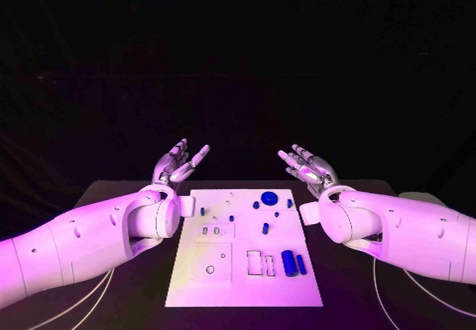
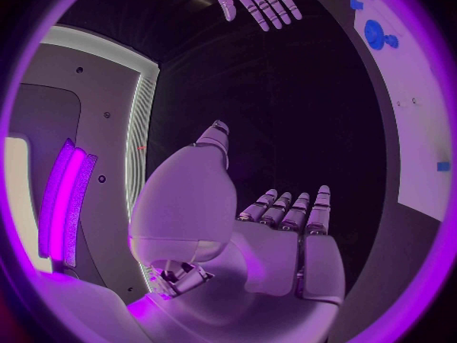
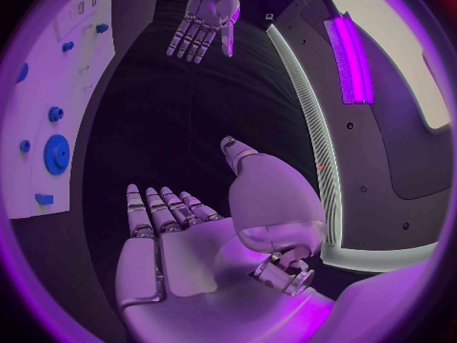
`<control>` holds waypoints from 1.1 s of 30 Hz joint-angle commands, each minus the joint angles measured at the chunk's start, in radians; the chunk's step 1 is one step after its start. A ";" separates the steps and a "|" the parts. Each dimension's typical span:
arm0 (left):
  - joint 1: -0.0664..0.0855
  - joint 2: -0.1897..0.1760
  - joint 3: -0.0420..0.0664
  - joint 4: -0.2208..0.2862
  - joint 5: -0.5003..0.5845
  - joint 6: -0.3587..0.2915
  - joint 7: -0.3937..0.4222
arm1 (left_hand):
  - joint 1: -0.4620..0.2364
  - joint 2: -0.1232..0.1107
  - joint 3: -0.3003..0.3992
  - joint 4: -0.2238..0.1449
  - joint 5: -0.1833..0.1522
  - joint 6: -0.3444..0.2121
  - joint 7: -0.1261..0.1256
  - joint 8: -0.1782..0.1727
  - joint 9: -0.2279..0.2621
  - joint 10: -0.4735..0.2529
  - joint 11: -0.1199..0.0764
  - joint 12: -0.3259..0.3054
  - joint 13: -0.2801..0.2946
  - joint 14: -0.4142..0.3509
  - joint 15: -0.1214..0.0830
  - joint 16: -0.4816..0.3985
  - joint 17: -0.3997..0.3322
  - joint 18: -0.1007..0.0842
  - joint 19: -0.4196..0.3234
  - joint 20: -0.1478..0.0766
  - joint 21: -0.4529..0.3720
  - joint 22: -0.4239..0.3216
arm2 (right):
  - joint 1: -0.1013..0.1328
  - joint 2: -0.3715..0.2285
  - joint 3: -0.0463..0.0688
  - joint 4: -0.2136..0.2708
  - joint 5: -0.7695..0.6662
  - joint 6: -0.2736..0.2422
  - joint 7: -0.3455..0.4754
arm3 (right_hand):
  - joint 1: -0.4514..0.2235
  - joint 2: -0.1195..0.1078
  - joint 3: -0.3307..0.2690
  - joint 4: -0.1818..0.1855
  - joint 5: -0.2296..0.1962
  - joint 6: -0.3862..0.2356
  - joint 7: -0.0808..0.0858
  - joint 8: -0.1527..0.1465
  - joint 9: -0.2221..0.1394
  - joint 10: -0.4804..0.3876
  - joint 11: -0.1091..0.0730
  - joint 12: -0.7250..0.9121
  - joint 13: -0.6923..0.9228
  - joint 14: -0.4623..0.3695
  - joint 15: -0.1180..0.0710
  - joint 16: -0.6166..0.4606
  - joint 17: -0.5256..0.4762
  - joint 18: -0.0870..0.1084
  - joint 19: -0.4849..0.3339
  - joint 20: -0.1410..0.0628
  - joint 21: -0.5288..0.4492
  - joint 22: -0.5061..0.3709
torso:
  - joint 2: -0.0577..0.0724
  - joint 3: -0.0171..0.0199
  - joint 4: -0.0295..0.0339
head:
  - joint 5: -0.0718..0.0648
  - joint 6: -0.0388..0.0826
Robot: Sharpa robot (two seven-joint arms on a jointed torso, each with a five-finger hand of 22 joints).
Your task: Assemble the parts on the task board
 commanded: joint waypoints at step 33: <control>0.006 -0.138 0.013 0.161 -0.071 0.168 0.008 | 0.227 0.018 0.173 0.002 -0.008 0.767 0.078 0.274 0.157 1.017 -0.002 0.143 0.058 1.030 -0.125 0.371 0.284 0.123 0.902 -0.091 0.345 0.105 | 0.102 0.016 -0.014 -0.120 -1.085 0.187 -0.252 | 0.230 -0.135 0.263 -0.228 0.009 0.841 0.071 0.264 0.160 1.068 -0.119 0.068 0.056 1.135 -0.166 0.337 0.223 0.100 0.838 -0.102 0.375 0.134 | 0.088 0.0076 0.0121 | -0.019 -0.005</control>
